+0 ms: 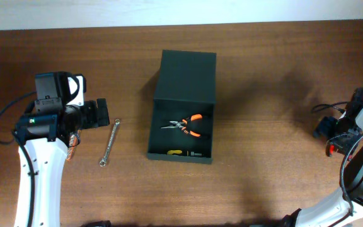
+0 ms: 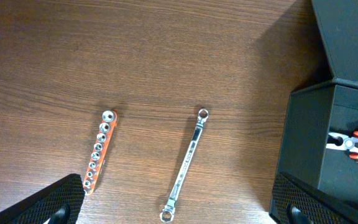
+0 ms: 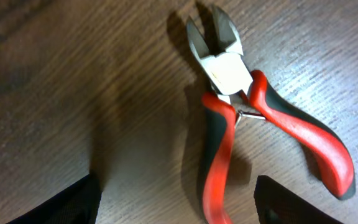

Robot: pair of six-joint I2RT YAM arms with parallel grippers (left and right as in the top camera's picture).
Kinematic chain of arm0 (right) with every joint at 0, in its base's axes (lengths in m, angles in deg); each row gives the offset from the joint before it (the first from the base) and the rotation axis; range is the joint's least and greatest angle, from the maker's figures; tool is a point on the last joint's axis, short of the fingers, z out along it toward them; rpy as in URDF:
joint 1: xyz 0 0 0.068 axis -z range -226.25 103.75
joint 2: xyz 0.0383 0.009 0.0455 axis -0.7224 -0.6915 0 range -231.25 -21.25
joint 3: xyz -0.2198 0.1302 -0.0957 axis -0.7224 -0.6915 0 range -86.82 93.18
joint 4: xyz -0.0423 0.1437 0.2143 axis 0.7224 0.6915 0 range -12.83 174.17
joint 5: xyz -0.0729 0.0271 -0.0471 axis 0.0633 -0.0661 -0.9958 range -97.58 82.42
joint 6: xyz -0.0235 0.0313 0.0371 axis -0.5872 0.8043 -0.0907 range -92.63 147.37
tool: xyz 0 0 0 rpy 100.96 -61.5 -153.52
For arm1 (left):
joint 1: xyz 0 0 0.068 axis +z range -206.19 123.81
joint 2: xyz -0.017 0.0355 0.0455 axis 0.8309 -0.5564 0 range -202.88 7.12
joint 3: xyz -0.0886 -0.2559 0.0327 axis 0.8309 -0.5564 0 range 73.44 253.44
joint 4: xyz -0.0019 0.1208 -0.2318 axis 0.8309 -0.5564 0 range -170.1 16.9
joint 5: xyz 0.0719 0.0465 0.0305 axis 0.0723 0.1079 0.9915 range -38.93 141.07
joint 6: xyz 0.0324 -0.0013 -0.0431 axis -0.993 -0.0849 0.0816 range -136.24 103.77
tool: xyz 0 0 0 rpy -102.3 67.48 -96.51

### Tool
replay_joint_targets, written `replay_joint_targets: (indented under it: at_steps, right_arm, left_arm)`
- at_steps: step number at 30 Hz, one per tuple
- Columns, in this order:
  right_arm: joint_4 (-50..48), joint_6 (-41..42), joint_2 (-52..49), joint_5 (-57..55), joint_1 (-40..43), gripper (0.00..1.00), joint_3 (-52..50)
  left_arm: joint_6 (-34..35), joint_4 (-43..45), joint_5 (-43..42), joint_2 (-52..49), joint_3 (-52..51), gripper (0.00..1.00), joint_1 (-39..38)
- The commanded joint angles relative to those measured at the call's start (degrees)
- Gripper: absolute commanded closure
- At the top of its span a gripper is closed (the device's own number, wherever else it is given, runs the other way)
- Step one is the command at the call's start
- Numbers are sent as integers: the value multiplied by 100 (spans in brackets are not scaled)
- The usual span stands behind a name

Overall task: Pack container
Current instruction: 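Grasp the red-handled diagonal cutters with the right gripper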

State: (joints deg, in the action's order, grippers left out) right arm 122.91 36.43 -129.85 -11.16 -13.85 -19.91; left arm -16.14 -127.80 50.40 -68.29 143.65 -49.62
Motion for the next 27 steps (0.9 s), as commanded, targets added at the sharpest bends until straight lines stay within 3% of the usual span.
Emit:
replay_joint_targets:
  at_steps: [1, 19, 21, 23, 27]
  right_arm:
    - [-153, 46, -184, 20, 26, 22, -39]
    - [-785, 26, -260, 387, 24, 22, -549]
    - [-785, 26, -258, 474, 24, 31, -553]
    - [-785, 26, -260, 564, 24, 50, -553]
    - [-782, 26, -258, 643, 24, 74, -553]
  left_arm:
    - [55, -7, -2, 66, 111, 1, 24]
    - [52, -4, 0, 66, 111, 1, 24]
    - [52, -4, 0, 66, 111, 1, 24]
    - [52, -4, 0, 66, 111, 1, 24]
    - [52, -4, 0, 66, 111, 1, 24]
